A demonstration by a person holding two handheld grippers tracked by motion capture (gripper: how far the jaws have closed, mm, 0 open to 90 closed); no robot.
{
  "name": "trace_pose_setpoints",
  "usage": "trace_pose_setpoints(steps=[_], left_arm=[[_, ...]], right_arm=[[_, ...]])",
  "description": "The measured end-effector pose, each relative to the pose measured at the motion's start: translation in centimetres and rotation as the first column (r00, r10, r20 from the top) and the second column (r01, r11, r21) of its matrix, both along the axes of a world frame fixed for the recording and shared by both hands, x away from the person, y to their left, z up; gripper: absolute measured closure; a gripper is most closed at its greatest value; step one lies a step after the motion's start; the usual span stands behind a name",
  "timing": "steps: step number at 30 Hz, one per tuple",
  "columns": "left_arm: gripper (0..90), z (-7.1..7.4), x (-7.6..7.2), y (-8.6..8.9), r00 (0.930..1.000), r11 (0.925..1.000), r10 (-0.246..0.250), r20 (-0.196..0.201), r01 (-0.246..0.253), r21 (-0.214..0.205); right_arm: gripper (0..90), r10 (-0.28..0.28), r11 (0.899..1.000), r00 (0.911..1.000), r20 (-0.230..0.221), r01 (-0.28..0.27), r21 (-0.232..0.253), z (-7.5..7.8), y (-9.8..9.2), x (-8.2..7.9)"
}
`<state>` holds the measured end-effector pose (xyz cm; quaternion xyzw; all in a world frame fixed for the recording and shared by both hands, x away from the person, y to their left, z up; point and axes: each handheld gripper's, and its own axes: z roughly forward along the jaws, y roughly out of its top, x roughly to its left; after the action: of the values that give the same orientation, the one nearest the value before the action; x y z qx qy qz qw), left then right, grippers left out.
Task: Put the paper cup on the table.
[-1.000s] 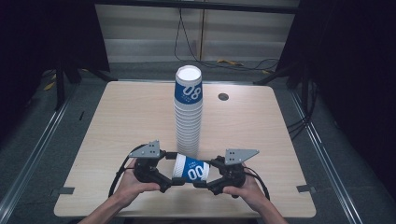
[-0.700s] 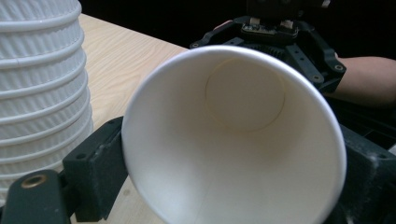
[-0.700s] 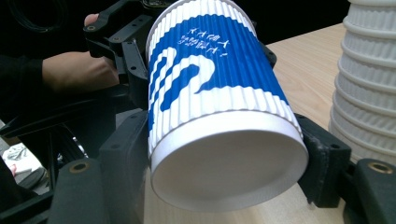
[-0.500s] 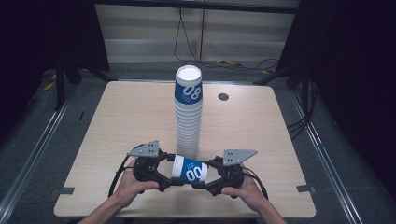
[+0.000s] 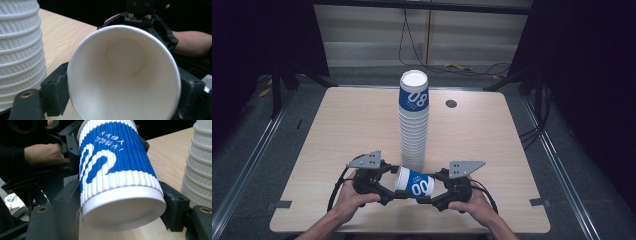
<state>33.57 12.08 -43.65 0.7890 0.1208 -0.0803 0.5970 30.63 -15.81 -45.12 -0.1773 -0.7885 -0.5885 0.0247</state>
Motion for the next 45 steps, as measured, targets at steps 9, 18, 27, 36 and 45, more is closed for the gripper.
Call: trace_pose_setpoints(steps=[9,18,27,36,45], left_arm=[[19.9,0.2,0.0,0.2,1.0000,0.9999,-0.007,0.002,0.007,-0.013],[19.8,0.2,0.6,0.6,0.9994,0.9997,0.024,-0.025,-0.024,-0.004],[19.2,0.6,0.6,1.2,0.9984,0.9988,0.050,-0.027,-0.050,-0.001],[19.2,1.0,0.2,1.8,0.9971,0.9970,0.063,-0.042,-0.061,0.048],[19.1,1.8,0.6,3.3,0.9911,0.9880,0.133,0.010,-0.133,0.078]], right_arm=[[20.5,-0.022,0.998,0.9996,-0.016,0.021,-0.054,0.0,0.3,0.0],[19.0,-0.066,0.992,0.9977,-0.017,0.064,-0.109,-0.2,0.1,0.0],[18.3,-0.090,0.989,0.9959,-0.014,0.087,-0.120,-0.2,-0.1,0.1],[15.8,-0.107,0.983,0.9942,-0.005,0.105,-0.150,0.0,-0.2,-0.2],[14.9,-0.187,0.964,0.9821,0.019,0.188,-0.189,0.4,-1.1,0.0]])
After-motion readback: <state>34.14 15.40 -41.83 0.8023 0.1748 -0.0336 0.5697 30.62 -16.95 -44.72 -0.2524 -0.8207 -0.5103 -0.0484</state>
